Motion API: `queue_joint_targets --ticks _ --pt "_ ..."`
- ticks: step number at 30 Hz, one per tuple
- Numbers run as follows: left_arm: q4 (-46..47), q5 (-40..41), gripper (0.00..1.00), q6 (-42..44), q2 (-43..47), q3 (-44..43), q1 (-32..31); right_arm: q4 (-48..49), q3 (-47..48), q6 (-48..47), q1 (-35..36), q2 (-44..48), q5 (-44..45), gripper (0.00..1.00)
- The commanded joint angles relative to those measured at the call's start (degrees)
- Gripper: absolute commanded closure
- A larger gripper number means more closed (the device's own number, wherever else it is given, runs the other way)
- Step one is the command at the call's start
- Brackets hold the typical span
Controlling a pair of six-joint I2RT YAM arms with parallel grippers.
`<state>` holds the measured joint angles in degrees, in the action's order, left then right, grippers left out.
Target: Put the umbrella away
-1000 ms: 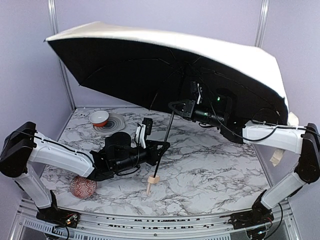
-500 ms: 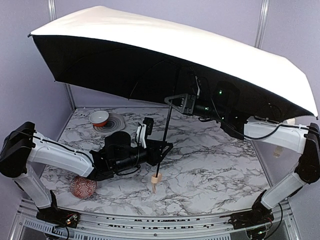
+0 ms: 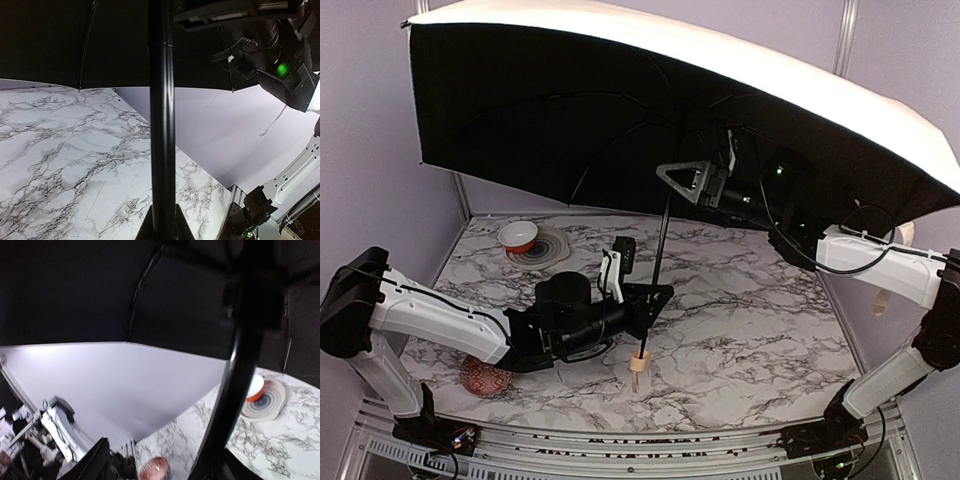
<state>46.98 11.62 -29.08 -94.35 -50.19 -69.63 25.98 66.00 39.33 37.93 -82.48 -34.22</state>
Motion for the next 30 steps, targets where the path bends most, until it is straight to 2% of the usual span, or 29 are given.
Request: queue_joint_targets --ticks 1,4,8,14,16,19,22,24,27,30 --pt "-0.05 12.22 1.0 2.99 1.16 -2.32 -2.88 11.18 3.12 4.12 -1.79 1.09 5.54 0.33" --pt "-0.22 18.25 1.0 5.66 0.84 -3.65 -5.69 11.88 1.88 6.08 -1.9 1.24 11.48 0.27" --pt "-0.15 25.67 1.0 7.3 -1.04 -5.07 -8.8 14.84 1.38 9.33 -2.07 0.18 13.56 0.23" --pt "3.11 28.55 1.0 5.33 -3.05 -3.95 -9.34 15.07 0.86 13.62 -2.47 -2.15 15.61 0.19" --pt "4.4 28.85 1.0 5.59 -3.44 -3.47 -9.29 15.93 0.65 15.81 -3.11 -3.23 15.18 0.24" --pt "7.28 28.04 1.0 6.06 -3.3 -2.18 -9.21 18.14 0.21 19.15 -3.94 -4.5 14.68 0.46" --pt "8.07 26.02 1.0 7.06 -3.75 -2.19 -9.21 18.77 0.19 19.25 -3.99 -5.09 14.79 0.59" --pt "8.33 25.87 1.0 6.97 -3.67 -1.88 -9.21 18.39 0.29 19.04 -4.0 -5.38 15.23 0.6" --pt "8.56 26.08 1.0 7.63 -3.58 -1.51 -9.21 17.72 0.84 19.03 -4.0 -6.1 15.35 0.52" --pt "8.82 26.01 1.0 7.69 -3.7 -1.4 -9.19 17.12 1.96 18.83 -3.96 -7.08 14.83 0.5"
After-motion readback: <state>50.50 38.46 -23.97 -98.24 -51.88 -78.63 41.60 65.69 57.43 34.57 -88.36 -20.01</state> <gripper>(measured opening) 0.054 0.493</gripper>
